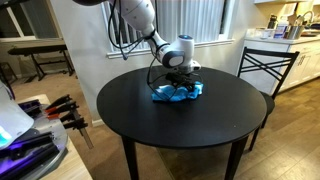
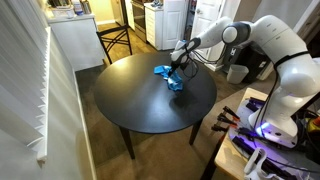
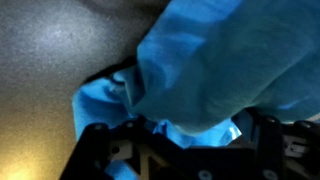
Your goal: Use the blue towel to wipe the table.
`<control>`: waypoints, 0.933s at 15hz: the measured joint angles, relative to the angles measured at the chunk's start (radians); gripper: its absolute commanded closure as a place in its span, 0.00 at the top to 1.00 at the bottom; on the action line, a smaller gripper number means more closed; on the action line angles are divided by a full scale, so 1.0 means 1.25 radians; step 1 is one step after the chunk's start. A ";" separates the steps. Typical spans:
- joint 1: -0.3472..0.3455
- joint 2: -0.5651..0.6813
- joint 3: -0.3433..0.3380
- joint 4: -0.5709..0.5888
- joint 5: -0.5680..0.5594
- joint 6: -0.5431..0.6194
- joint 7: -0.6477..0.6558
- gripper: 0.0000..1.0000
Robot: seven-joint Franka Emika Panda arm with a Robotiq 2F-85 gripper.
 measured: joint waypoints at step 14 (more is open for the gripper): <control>-0.031 -0.203 0.039 -0.396 -0.015 0.384 0.039 1.00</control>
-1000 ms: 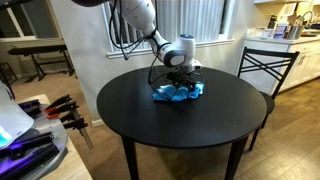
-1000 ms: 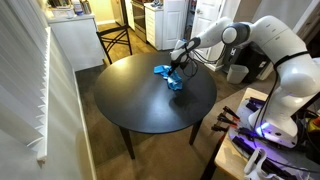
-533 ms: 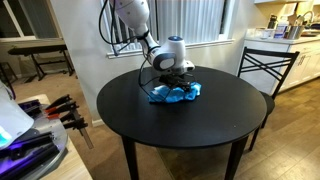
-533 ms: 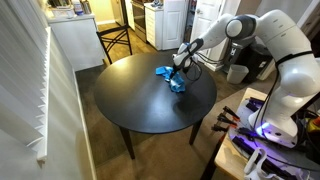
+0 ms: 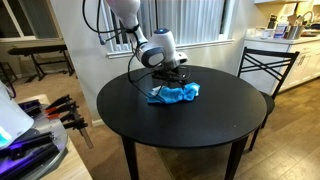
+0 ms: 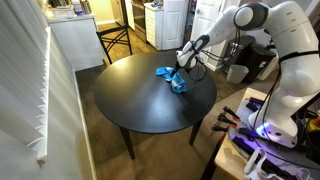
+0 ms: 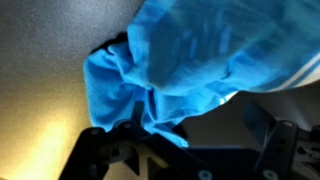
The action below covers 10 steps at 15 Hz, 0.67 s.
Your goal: Use the blue towel to wipe the table.
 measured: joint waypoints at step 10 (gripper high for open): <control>-0.086 -0.021 0.092 -0.060 -0.055 0.147 0.202 1.00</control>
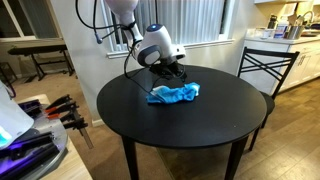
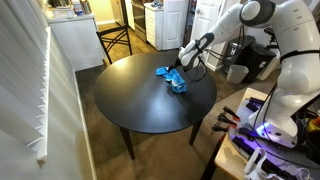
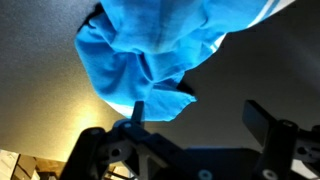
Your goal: Use the blue towel to wipe the table.
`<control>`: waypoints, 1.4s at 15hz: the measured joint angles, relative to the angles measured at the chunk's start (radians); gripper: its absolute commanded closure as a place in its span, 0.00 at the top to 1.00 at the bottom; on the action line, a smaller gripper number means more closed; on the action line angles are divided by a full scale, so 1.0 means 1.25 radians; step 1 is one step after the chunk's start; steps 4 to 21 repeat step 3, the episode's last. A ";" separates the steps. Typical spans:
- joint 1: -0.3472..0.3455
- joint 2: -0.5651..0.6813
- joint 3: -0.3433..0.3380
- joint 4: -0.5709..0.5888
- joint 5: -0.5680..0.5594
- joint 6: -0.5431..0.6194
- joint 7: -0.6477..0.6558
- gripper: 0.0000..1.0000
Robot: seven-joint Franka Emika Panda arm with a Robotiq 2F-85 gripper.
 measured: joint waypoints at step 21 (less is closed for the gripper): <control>-0.002 0.000 0.002 0.000 0.000 0.000 0.001 1.00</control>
